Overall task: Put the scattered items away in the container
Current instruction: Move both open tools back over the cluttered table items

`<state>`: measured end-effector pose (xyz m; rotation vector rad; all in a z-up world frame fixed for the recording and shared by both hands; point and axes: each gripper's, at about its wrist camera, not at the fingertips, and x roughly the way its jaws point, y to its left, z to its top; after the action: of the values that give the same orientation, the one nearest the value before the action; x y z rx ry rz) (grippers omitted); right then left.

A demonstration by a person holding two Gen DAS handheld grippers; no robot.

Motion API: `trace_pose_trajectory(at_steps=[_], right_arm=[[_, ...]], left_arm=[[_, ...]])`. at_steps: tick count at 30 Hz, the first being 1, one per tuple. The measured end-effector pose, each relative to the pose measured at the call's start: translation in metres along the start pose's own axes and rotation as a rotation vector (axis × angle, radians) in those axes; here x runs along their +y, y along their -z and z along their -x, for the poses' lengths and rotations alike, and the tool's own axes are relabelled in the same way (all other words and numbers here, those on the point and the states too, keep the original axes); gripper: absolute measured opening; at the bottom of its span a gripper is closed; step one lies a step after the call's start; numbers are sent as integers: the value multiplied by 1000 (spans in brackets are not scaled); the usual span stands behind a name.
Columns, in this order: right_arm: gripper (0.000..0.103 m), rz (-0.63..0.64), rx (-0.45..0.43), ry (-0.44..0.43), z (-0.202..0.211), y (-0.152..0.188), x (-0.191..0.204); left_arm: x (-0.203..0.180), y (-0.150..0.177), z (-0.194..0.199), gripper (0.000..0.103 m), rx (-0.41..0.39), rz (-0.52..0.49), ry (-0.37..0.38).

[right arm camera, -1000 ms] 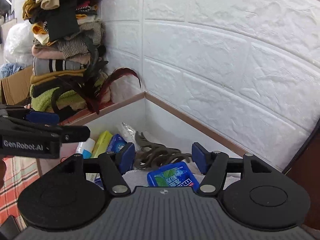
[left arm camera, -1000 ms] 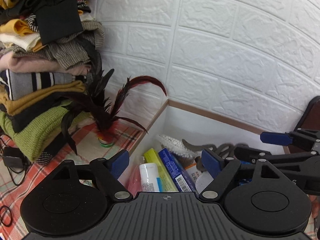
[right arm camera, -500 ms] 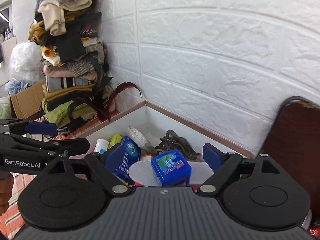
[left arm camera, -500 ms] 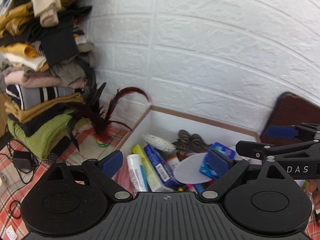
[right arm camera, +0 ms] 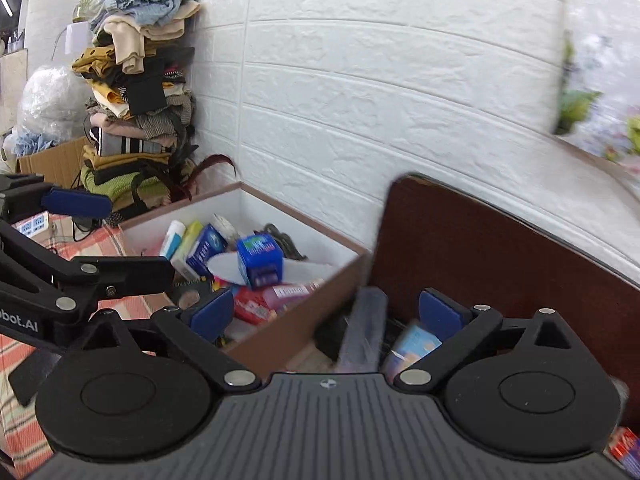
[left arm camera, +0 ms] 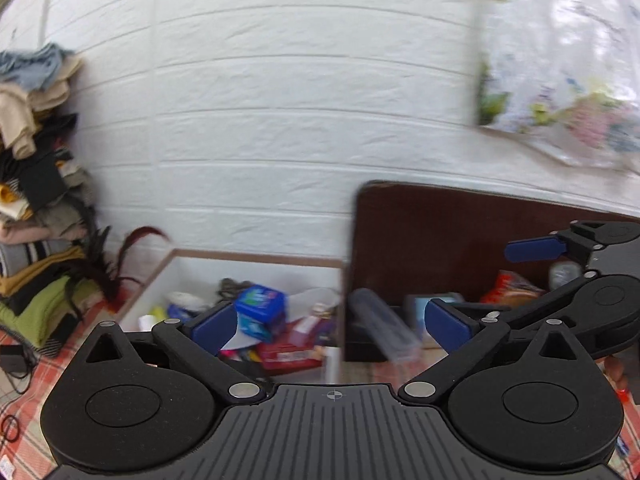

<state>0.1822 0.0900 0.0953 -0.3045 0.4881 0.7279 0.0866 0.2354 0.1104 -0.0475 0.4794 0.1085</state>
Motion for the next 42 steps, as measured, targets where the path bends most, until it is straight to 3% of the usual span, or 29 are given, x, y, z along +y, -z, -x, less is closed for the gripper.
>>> trace_pose_trajectory(at_steps=[6, 11, 18, 23, 29, 32, 36, 42], right_arm=[[99, -18, 3, 59, 50, 58, -28], [100, -111, 6, 156, 70, 115, -62], [100, -243, 9, 292, 98, 195, -111], [100, -363, 45, 371, 99, 224, -150], [95, -451, 23, 350, 90, 236, -173], [92, -485, 20, 319, 81, 237, -181], [76, -530, 14, 278, 68, 238, -190], [62, -583, 6, 228, 64, 244, -199]], left_arm=[[-67, 31, 9, 103, 28, -43, 137], [-115, 66, -3, 103, 87, -51, 250], [-166, 103, -54, 103, 220, -114, 261], [-194, 101, -85, 103, 255, -115, 271], [-227, 94, -127, 95, 271, -99, 247], [-234, 95, -152, 91, 322, -64, 227], [-233, 101, -180, 87, 399, -17, 209], [-236, 108, -188, 73, 406, -51, 224]])
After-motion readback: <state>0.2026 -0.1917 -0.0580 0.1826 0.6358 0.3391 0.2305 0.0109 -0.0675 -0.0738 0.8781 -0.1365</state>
